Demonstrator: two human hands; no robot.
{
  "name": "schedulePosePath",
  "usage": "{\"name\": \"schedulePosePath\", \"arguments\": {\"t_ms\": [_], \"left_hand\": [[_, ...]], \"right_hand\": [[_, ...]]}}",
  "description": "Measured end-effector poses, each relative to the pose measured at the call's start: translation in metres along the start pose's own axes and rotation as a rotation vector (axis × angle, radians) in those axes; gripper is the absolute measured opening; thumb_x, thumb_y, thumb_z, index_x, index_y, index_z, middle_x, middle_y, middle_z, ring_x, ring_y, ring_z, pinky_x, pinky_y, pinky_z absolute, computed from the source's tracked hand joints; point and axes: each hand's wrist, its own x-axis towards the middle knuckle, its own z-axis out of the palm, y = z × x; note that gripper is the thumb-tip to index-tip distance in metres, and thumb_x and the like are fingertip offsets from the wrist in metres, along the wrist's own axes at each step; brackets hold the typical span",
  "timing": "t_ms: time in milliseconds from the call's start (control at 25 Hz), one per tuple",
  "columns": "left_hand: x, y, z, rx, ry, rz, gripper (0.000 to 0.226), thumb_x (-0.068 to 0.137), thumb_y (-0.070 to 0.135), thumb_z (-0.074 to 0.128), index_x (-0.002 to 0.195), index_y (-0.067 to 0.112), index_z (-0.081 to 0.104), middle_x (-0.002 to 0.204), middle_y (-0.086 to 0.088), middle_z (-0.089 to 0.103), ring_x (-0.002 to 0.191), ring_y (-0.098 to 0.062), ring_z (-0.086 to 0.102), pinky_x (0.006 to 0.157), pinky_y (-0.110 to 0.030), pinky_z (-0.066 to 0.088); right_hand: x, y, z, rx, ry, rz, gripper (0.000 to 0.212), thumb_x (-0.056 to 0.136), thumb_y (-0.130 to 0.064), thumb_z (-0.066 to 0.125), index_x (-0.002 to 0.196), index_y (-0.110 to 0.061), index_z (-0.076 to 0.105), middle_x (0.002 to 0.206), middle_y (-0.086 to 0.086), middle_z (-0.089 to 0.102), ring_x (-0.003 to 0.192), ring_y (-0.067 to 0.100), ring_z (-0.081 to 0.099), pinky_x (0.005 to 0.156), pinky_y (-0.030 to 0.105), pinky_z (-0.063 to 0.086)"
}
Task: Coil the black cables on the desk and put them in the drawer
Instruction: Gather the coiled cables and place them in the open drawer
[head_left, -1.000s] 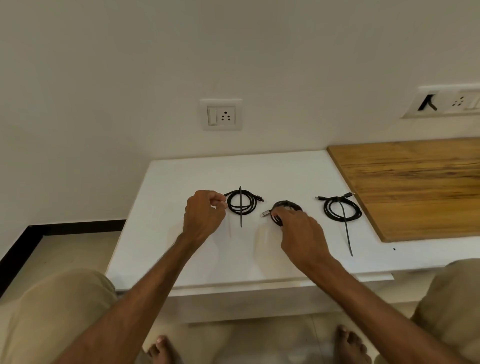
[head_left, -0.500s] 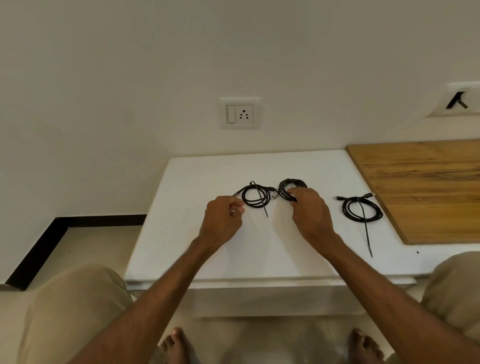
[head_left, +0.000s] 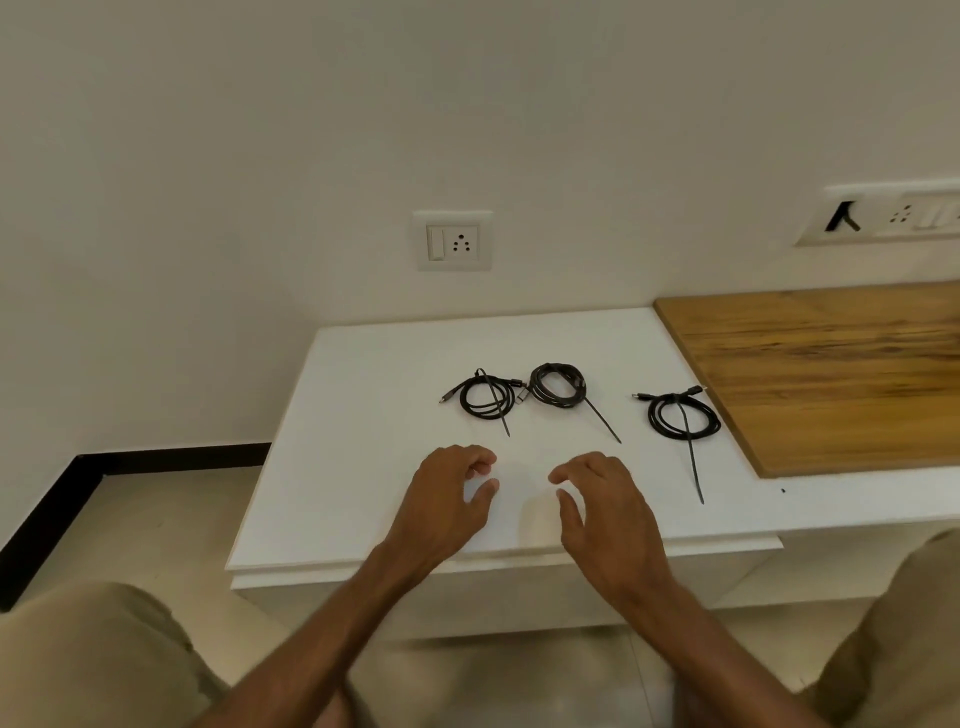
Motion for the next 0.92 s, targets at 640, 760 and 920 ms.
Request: {"name": "schedulePosePath", "arguments": {"t_ms": [640,760,920], "left_hand": [[-0.107,0.043,0.053,0.477,0.029,0.225,0.058,0.056,-0.02,0.071,0.11,0.0,0.072,0.102,-0.015,0.069,0.094,-0.03,0.068,0.079,-0.037,0.06],[-0.107,0.052,0.051,0.483,-0.039,0.157,0.056,0.051,-0.019,0.074,0.103,0.0,0.074,0.098,-0.015,0.07,0.089,-0.03,0.068,0.073,-0.035,0.062],[-0.103,0.06,0.047,0.522,-0.073,0.096,0.049,0.044,-0.018,0.079,0.09,0.001,0.075,0.086,-0.013,0.07,0.077,-0.027,0.068,0.062,-0.034,0.06]], "right_hand": [[-0.084,0.005,0.02,-0.022,0.006,0.063,0.043,0.072,0.018,0.074,0.107,-0.007,0.078,0.102,0.007,0.074,0.094,0.025,0.071,0.081,0.034,0.061],[-0.083,0.007,0.021,-0.035,-0.029,0.04,0.047,0.066,0.022,0.075,0.103,-0.007,0.079,0.099,0.006,0.072,0.091,0.024,0.069,0.074,0.03,0.061],[-0.078,0.005,0.016,-0.066,-0.045,0.05,0.035,0.065,0.021,0.076,0.086,-0.007,0.08,0.085,0.006,0.068,0.077,0.024,0.068,0.06,0.033,0.06]]}}
